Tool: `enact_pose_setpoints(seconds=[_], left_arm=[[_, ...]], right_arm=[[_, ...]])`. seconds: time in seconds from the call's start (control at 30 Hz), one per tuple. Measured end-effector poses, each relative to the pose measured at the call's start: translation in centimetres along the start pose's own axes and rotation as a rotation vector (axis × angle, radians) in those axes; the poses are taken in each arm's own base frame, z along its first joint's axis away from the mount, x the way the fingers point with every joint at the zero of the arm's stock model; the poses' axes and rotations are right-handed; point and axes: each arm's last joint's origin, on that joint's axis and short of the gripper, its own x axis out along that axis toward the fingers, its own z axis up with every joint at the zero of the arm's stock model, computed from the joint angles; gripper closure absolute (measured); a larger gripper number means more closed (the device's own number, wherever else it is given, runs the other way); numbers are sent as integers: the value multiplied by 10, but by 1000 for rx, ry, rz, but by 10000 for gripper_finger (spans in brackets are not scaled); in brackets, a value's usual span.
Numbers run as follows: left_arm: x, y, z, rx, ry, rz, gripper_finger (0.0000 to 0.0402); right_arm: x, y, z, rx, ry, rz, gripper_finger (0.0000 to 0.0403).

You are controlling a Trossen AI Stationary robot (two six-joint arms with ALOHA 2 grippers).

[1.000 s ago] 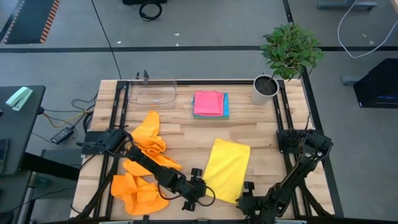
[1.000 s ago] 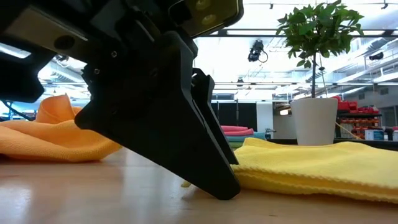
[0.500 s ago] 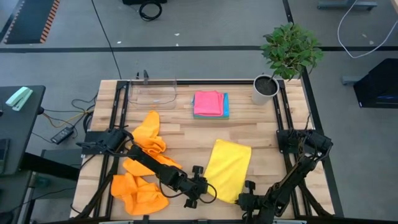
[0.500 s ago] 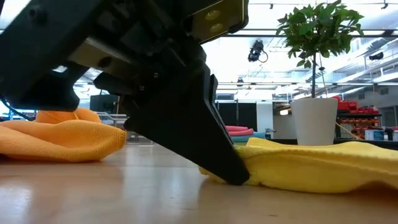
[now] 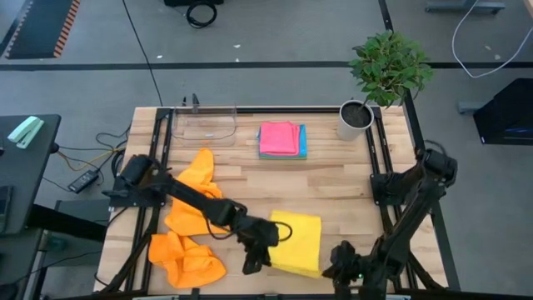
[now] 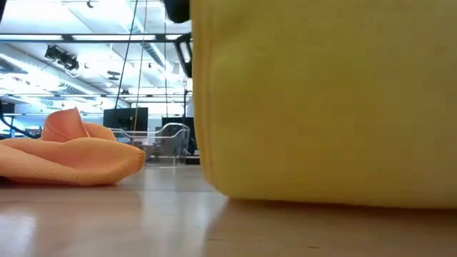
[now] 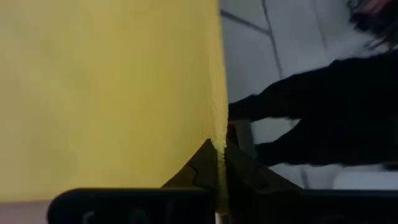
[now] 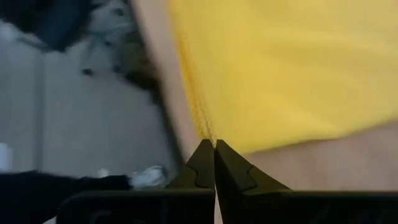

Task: Fold microfiber towels
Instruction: Fold the yellow towel

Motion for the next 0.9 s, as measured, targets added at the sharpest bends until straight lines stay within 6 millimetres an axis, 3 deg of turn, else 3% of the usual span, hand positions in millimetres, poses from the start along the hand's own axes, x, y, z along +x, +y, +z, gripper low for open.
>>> enact_pose_setpoints(seconds=[0.07,0.23,0.47,0.6,0.73,0.9], left_arm=[[-5,9,7,-35,-12,8,383],[-22,53,21,-134,-5,119,392],[-43,103,30,-202,18,241,391],[-34,116,26,-218,39,261,393],[-21,125,18,-210,74,287,382],[-20,129,20,-176,53,317,393]], right_arm=[[-4,-11,11,13,-6,-97,400],[-4,-46,40,41,-30,-355,400],[23,-96,54,84,34,-376,401],[29,-115,55,105,36,-386,401],[32,-123,57,98,36,-394,401],[34,-128,57,84,37,-403,401]])
